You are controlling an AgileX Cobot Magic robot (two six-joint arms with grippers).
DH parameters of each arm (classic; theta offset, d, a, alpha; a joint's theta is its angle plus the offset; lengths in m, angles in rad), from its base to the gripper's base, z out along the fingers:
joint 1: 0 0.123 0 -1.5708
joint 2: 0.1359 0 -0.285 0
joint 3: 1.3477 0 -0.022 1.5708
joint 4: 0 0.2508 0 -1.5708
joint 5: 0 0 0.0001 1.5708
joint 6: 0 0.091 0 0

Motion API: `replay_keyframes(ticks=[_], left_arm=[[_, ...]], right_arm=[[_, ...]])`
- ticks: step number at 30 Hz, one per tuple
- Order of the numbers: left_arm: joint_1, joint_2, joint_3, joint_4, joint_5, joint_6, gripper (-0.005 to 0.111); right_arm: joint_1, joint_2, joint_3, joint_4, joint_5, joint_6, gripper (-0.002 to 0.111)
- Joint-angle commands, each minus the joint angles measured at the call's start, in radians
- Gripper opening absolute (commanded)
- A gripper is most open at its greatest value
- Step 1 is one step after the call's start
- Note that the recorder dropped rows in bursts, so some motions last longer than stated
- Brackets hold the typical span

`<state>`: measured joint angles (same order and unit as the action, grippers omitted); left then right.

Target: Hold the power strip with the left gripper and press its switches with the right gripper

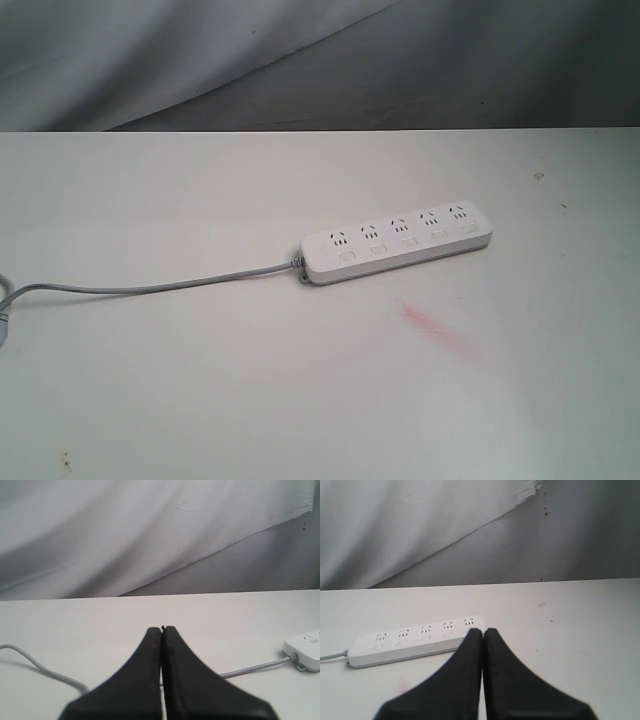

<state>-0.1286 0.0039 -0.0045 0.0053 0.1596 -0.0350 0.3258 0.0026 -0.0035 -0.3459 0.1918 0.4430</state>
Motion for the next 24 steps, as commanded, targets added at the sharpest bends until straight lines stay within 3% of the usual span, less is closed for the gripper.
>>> replay_keyframes(ticks=[1, 7, 24], left_arm=[[0.002, -0.004, 0.004, 0.001, 0.0, -0.009, 0.0], [0.002, -0.004, 0.004, 0.001, 0.0, -0.009, 0.0], [0.002, -0.004, 0.004, 0.001, 0.0, -0.009, 0.0]], right_arm=[[-0.009, -0.003, 0.004, 0.058, -0.031, -0.12, 0.0], [-0.009, -0.003, 0.004, 0.364, -0.05, -0.461, 0.0], [-0.009, -0.003, 0.004, 0.395, -0.062, -0.48, 0.0]])
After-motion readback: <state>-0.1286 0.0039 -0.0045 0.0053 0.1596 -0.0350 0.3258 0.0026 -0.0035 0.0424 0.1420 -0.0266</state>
